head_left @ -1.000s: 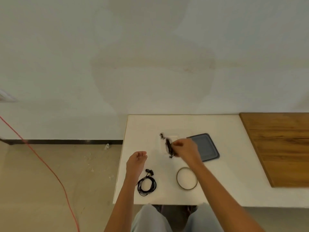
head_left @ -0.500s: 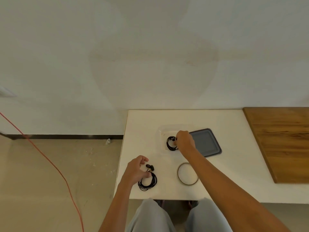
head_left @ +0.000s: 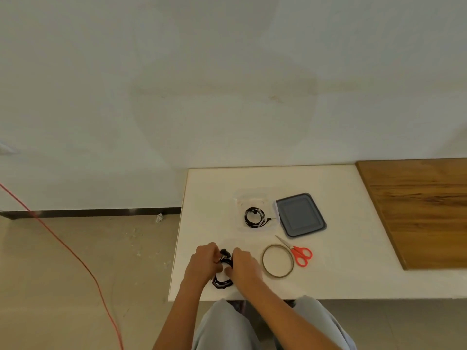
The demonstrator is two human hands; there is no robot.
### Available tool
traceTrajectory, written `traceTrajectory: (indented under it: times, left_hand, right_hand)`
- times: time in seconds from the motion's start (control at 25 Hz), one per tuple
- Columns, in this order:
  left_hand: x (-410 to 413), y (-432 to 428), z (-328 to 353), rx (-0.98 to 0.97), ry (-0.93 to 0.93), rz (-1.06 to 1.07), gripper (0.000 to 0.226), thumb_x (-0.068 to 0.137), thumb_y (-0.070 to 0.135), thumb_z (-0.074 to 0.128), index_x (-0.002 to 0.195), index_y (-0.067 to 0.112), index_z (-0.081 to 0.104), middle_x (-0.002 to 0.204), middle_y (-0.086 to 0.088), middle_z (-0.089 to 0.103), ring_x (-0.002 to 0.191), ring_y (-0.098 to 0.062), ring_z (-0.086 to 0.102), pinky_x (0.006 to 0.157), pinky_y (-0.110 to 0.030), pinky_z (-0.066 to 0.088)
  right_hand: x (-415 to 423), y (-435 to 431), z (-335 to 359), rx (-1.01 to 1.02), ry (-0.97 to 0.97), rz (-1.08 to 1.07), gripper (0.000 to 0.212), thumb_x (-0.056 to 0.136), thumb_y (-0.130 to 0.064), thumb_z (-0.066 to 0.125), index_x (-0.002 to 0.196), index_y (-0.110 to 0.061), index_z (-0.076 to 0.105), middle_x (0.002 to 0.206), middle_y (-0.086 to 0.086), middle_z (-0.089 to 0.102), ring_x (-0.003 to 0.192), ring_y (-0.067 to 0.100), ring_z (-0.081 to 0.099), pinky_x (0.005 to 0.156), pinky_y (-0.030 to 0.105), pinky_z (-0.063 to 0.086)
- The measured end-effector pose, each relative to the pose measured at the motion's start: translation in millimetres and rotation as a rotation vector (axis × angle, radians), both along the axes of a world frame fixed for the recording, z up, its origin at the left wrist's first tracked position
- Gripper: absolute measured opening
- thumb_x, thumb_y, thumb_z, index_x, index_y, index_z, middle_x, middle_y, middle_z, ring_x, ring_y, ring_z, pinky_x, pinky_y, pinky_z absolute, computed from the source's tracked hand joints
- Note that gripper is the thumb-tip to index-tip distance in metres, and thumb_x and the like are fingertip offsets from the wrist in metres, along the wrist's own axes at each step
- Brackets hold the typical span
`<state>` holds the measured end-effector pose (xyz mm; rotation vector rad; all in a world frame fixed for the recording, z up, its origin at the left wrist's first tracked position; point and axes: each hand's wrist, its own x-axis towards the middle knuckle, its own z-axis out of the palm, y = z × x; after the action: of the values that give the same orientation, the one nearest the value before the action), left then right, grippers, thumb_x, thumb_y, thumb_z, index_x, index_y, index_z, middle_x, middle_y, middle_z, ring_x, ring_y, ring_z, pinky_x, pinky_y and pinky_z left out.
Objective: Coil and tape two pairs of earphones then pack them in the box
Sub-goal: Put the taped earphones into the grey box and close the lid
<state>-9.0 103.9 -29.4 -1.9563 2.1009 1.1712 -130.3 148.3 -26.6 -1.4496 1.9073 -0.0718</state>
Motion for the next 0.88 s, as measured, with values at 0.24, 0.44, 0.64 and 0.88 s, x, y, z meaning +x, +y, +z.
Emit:
traceTrajectory:
  times: [0.24,0.44,0.64,0.88]
  left_hand:
    - [-29.6,-26.3,53.7,-0.096,0.542,0.145,0.014,0.082,0.015,0.07,0.095,0.021,0.067,0.083,-0.002,0.068,0.066,-0.009,0.067,0.06,-0.016,0.051]
    - [-87.4,-72.1,43.8,-0.15,0.592,0.161,0.023,0.086,0.009,0.063,0.106,0.016,0.069,0.088,-0.004,0.07,0.072,-0.012,0.067,0.067,-0.012,0.051]
    - [-111.1,-96.0,8.8,-0.285,0.242,0.078,0.023,0.09,0.015,0.057,0.11,0.015,0.068,0.103,-0.005,0.067,0.087,-0.018,0.065,0.075,-0.027,0.052]
    - [-115.5,-95.8,14.9,-0.467,-0.118,-0.153,0.024,0.098,0.025,0.041,0.099,0.017,0.064,0.094,0.0,0.068,0.085,-0.019,0.061,0.062,-0.027,0.038]
  right_hand:
    - [-56.3,-24.9,45.6,-0.395,-0.32,-0.382,0.002,0.082,-0.016,0.068,0.084,-0.015,0.069,0.066,-0.005,0.06,0.055,0.005,0.05,0.051,0.017,0.039]
    - [-103.1,-80.8,49.6,-0.407,-0.223,-0.466,0.012,0.084,-0.014,0.068,0.095,-0.014,0.062,0.08,0.004,0.066,0.07,0.018,0.063,0.061,0.03,0.051]
    - [-111.7,-108.3,19.9,-0.232,0.101,-0.14,0.01,0.09,-0.004,0.05,0.087,-0.006,0.059,0.077,0.008,0.061,0.063,0.021,0.054,0.052,0.028,0.042]
    - [-138.2,-81.6,18.9,-0.641,-0.112,-0.508,0.02,0.092,-0.01,0.052,0.106,-0.009,0.065,0.1,0.007,0.066,0.091,0.022,0.061,0.078,0.032,0.052]
